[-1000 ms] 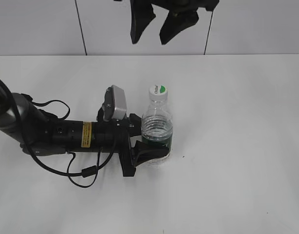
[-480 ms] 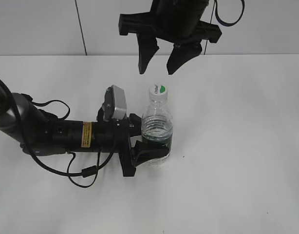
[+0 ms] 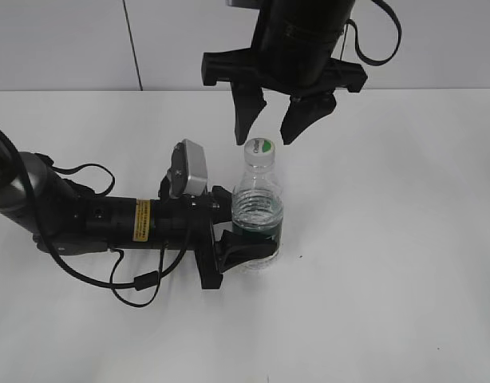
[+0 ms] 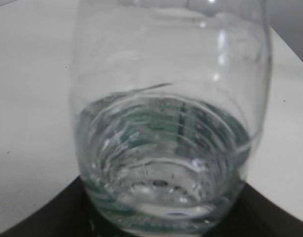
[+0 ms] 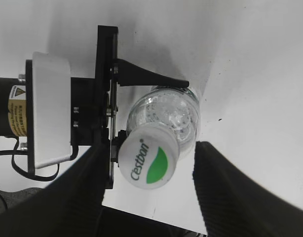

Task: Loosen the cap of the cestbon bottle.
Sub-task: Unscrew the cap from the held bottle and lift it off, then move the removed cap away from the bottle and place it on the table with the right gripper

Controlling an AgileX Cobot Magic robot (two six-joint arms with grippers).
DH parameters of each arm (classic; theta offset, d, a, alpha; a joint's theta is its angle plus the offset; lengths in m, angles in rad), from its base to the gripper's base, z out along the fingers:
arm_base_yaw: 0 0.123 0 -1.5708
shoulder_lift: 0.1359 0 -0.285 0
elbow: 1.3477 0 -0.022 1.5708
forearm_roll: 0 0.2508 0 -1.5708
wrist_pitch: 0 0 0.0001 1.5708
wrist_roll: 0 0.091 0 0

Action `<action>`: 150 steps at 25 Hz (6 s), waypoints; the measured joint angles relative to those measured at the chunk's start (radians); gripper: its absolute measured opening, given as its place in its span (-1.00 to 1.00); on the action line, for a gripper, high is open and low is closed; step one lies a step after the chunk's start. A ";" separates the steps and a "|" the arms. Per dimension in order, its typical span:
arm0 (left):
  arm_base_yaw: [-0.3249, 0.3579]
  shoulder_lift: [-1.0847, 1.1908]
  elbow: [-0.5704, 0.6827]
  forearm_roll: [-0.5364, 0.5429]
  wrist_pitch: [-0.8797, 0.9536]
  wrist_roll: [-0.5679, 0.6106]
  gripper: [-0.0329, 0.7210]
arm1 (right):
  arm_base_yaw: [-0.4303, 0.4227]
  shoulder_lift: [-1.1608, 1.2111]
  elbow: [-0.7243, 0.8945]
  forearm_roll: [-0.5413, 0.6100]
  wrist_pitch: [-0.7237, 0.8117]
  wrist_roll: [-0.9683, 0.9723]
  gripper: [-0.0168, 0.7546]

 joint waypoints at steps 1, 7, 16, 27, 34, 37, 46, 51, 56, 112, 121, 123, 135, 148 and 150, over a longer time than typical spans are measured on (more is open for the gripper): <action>0.000 0.000 0.000 0.000 0.000 0.000 0.18 | 0.000 0.001 0.000 0.000 0.000 0.000 0.16; 0.000 0.000 0.000 0.000 0.000 0.000 0.18 | 0.000 0.027 0.002 0.014 0.000 0.001 0.16; 0.000 0.000 0.000 0.000 0.000 0.000 0.18 | 0.000 0.029 0.002 0.015 0.000 0.002 0.15; 0.000 0.000 0.000 0.000 0.000 0.000 0.18 | 0.000 0.029 0.002 0.016 0.000 0.003 0.08; 0.000 0.000 0.000 0.000 0.000 0.000 0.18 | 0.000 0.029 0.002 0.017 0.000 0.002 0.07; 0.000 0.000 0.000 0.000 0.000 0.000 0.18 | 0.000 0.029 0.002 0.017 0.000 -0.001 0.07; 0.000 0.000 0.000 0.000 0.000 0.000 0.18 | 0.000 0.029 0.022 0.017 0.000 -0.007 0.07; 0.000 0.000 0.000 0.000 0.000 0.000 0.18 | 0.000 0.029 0.022 0.017 0.000 -0.007 0.07; 0.000 0.000 0.000 0.000 0.000 0.000 0.18 | 0.000 0.029 0.022 0.017 0.000 -0.008 -0.02; -0.002 0.000 0.000 0.008 -0.003 0.002 0.18 | 0.000 0.020 0.015 0.022 0.003 -1.859 -0.19; -0.002 0.002 0.000 0.010 -0.004 0.000 0.18 | 0.000 0.007 -0.019 0.023 0.005 -1.788 -0.19; -0.002 0.002 0.000 0.013 -0.002 0.000 0.18 | 0.000 -0.004 -0.024 0.023 0.001 -1.784 -0.19; -0.002 0.002 0.000 0.015 -0.003 0.003 0.18 | 0.000 -0.046 -0.024 -0.032 0.000 -1.572 -0.19; -0.002 0.002 0.000 0.014 -0.003 0.003 0.18 | -0.277 -0.058 -0.015 0.026 -0.020 -0.870 -0.19; -0.002 0.002 0.000 0.013 -0.003 0.003 0.18 | -0.348 -0.058 0.014 0.060 -0.053 -0.797 -0.19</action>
